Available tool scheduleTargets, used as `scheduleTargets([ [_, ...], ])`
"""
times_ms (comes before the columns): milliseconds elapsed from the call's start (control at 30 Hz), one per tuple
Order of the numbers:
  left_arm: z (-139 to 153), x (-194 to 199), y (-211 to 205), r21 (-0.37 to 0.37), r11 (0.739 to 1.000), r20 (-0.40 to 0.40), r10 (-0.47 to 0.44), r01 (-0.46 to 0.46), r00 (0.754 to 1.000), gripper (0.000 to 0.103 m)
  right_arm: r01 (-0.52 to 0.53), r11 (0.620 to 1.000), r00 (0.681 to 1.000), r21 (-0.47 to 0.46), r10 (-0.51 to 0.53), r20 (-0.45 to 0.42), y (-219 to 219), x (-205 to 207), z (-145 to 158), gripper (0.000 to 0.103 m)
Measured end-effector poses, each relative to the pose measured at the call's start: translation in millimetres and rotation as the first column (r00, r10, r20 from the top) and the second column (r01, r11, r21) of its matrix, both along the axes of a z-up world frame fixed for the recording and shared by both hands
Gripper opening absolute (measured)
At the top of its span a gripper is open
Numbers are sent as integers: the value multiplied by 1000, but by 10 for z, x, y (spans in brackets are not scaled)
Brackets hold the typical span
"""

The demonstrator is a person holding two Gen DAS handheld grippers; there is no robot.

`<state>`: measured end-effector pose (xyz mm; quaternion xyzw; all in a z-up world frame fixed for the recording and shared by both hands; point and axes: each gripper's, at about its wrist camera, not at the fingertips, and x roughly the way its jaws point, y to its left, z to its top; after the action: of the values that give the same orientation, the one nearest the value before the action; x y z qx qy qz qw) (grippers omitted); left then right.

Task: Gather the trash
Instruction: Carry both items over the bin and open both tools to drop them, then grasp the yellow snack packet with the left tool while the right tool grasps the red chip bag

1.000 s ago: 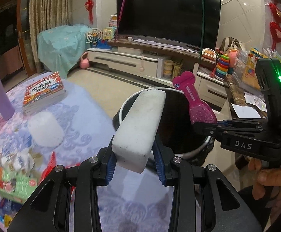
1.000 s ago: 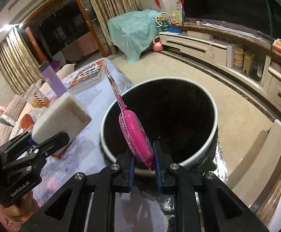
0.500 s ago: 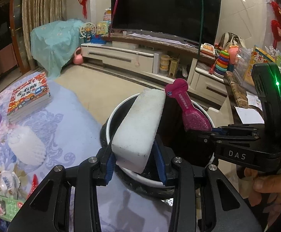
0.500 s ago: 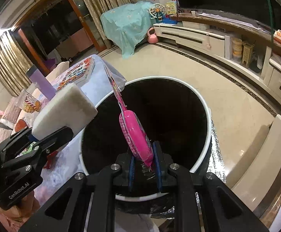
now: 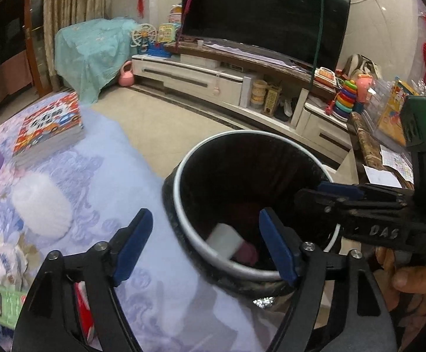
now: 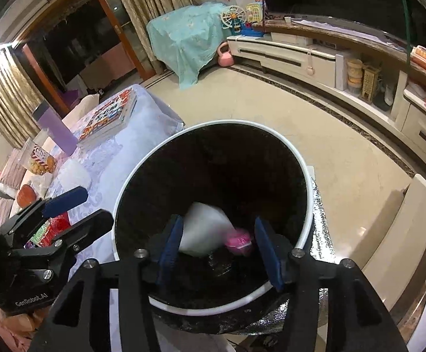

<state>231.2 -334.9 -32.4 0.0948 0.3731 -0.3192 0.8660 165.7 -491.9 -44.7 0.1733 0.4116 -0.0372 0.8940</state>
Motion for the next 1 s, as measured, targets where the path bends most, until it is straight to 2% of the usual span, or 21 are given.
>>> scheduleTargets([
  [33, -10, -20, 53, -5, 1000, -5, 6, -6, 1000, 79, 6, 1000, 1000, 4, -6, 8, 0, -22, 10, 58],
  [67, -20, -46, 112, -11, 1000, -8, 12, -12, 1000, 79, 10, 1000, 1000, 11, -11, 17, 1, -46, 17, 65],
  [100, -27, -72, 161, -14, 1000, -9, 19, -19, 1000, 79, 17, 1000, 1000, 14, -17, 23, 6, -69, 25, 76],
  [167, -38, -161, 283, -17, 999, 2, 37, -37, 999, 80, 27, 1000, 999, 10, -27, 44, 43, -129, 44, 82],
  [467, -19, -590, 874, -43, 994, 54, 106, -103, 993, 83, 36, 999, 988, 4, -36, 152, 386, -426, 209, 88],
  [600, -27, -715, 1156, -56, 989, 40, 139, -137, 989, 84, 16, 1000, 980, -12, -13, 197, 620, -527, 292, 92],
  [1000, -82, -1017, 2198, -88, 946, 27, 315, -312, 949, 84, -71, 997, 981, 37, 63, 184, 1271, -632, 79, 92],
])
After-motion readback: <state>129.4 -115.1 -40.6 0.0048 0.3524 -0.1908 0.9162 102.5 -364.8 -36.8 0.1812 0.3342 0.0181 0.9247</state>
